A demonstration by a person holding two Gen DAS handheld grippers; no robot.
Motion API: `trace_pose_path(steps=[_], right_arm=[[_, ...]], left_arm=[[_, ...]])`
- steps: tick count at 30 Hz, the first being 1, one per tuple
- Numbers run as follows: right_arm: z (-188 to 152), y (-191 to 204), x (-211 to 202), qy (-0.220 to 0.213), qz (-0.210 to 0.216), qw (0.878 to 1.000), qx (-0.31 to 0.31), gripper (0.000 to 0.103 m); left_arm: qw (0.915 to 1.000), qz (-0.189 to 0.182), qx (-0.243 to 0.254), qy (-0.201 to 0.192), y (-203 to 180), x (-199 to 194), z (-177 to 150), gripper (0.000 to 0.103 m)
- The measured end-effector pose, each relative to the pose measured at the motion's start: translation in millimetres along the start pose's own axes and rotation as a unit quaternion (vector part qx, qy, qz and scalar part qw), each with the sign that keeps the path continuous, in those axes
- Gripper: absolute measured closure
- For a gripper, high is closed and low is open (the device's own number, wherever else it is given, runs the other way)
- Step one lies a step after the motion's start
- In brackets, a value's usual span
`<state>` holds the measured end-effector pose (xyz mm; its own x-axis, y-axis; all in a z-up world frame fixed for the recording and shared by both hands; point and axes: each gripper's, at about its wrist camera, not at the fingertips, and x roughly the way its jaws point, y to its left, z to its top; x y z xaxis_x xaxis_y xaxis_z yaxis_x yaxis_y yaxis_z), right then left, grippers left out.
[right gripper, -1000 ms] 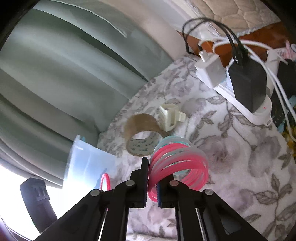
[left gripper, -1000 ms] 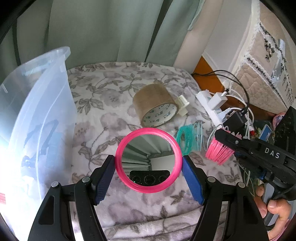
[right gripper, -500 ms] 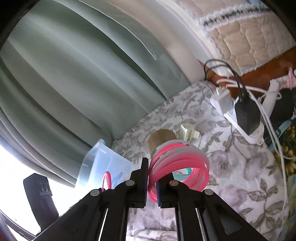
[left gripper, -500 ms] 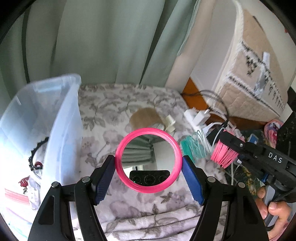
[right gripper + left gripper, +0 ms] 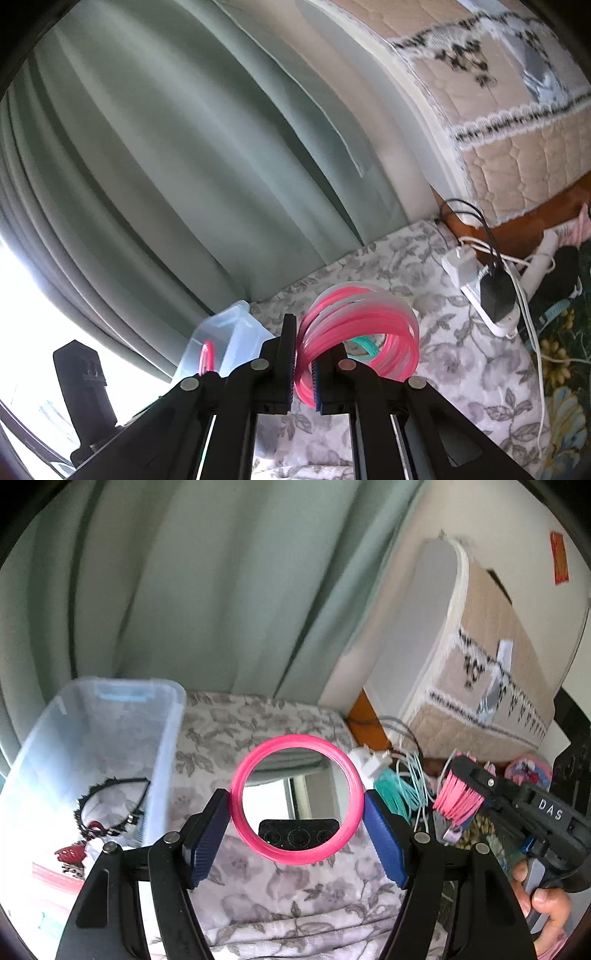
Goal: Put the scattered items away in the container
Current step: 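Carry the mirror and bangles over the clear box with both tools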
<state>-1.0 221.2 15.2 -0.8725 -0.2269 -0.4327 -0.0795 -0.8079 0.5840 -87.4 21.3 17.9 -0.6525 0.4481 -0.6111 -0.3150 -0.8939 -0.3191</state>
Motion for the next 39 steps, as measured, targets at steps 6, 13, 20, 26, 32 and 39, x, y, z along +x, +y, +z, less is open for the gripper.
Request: trace_pose_path(steps=[6,13,20,26,32,39], right_arm=[[65,29,11,0.004,0.020,0.999,-0.034,0.095],[148,76,-26,0.021,0.065,0.995,-0.071,0.095],[137,132,11,0.048,0.103,0.988,-0.108,0.095],[113,163,48,0.090,0.120,0.980,-0.132,0.095],[76,179,95,0.152,0.121,0.969,-0.154,0.095],[43,185,131,0.199,0.125,0.958,-0.167,0.095]], left_arm=[[0.9981,0.023,-0.051,-0.027,44,-24,7,0.029],[0.9910,0.062,-0.109,-0.048,105,-52,-3,0.029],[0.9812,0.078,-0.165,-0.063,155,-65,-14,0.029],[0.9770,0.078,-0.189,-0.059,178,-55,-19,0.029],[0.9750,0.077,-0.203,-0.049,193,-45,-27,0.029],[0.9737,0.080,-0.210,-0.035,208,-36,-38,0.029]])
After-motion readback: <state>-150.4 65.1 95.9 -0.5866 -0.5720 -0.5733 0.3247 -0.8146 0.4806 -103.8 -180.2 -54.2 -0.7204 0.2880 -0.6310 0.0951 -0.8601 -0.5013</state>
